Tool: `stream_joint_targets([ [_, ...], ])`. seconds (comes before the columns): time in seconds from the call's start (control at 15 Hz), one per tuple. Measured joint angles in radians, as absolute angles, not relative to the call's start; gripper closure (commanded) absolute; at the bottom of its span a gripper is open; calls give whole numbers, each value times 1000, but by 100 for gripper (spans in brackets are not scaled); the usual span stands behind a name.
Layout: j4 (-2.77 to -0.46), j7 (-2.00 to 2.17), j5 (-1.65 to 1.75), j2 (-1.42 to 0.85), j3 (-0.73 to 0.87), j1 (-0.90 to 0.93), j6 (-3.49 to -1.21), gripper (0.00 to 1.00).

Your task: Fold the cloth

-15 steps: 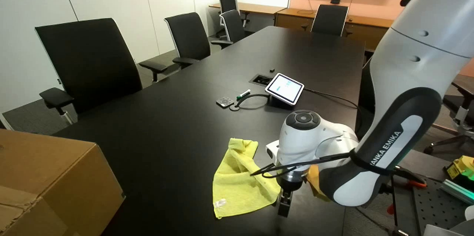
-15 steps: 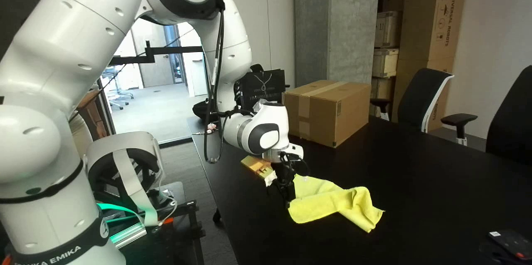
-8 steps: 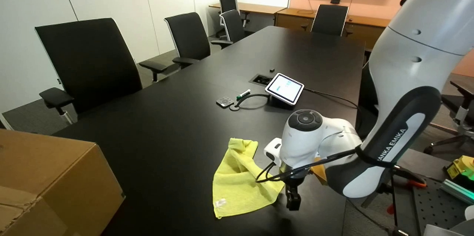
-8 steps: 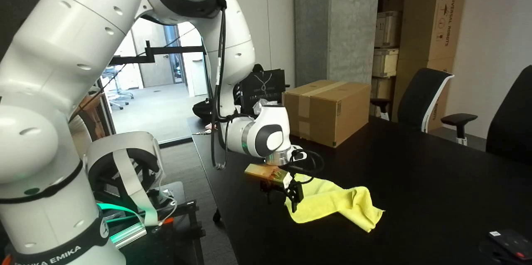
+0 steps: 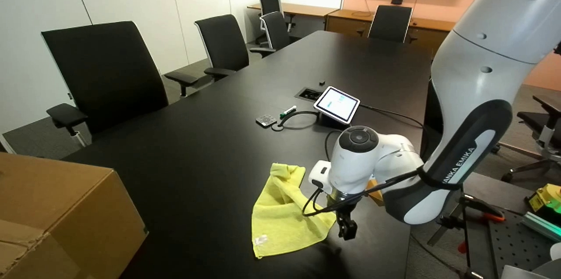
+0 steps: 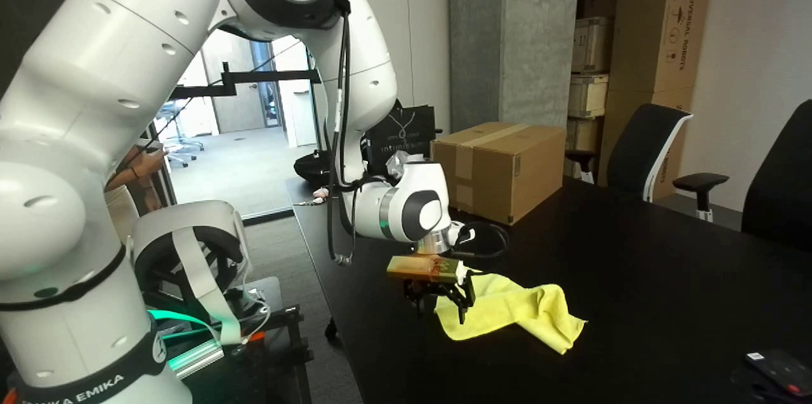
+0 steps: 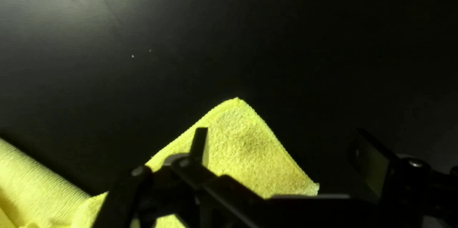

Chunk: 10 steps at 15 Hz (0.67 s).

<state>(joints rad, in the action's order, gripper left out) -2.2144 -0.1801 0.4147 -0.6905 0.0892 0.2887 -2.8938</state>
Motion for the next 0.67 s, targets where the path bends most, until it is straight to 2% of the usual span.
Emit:
stream_joint_targets([
  [0.67, -2084, -259, 417, -804, 82, 245, -2885, 0],
])
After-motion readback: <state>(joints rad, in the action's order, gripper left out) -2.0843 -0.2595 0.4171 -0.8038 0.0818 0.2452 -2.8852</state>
